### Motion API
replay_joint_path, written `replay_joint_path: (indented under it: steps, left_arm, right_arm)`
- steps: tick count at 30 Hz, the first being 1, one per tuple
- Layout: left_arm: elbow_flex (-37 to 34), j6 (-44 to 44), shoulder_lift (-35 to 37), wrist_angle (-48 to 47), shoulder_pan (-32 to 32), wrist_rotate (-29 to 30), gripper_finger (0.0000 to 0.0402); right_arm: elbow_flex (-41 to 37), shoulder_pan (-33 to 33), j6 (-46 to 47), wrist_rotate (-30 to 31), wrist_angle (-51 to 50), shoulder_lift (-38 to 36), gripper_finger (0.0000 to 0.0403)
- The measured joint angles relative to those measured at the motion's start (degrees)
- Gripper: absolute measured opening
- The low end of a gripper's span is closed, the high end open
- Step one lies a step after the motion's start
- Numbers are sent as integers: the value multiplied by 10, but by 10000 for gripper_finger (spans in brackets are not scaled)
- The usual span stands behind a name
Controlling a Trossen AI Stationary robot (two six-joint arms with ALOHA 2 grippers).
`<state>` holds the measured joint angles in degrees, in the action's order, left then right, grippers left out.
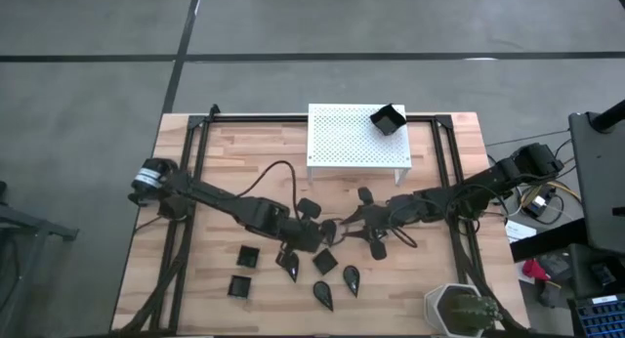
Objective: Pick & Place Mini shaped plates
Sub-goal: Put the square plate on the shelf
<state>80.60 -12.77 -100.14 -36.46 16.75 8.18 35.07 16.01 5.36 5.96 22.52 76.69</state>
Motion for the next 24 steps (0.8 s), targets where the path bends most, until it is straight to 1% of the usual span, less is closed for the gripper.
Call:
replay_joint_path:
  steps: [5, 10, 12, 20, 24]
  left_arm:
    - [20, 12, 0, -15, -9, -24, 0]
    - [32, 11, 0, -18, -17, -32, 0]
    - [38, 11, 0, -16, -21, -45, 0]
    - [55, 11, 0, -10, -37, -49, 0]
    - [60, 9, 0, -2, -43, -62, 0]
  right_arm:
    - [0, 0, 9, -4, -26, 0, 136]
    - [0, 0, 8, -5, -29, 4, 127]
    - [0, 0, 6, -5, -29, 3, 124]
    - [0, 0, -9, -5, -26, 3, 118]
    - [0, 0, -15, -4, -26, 3, 122]
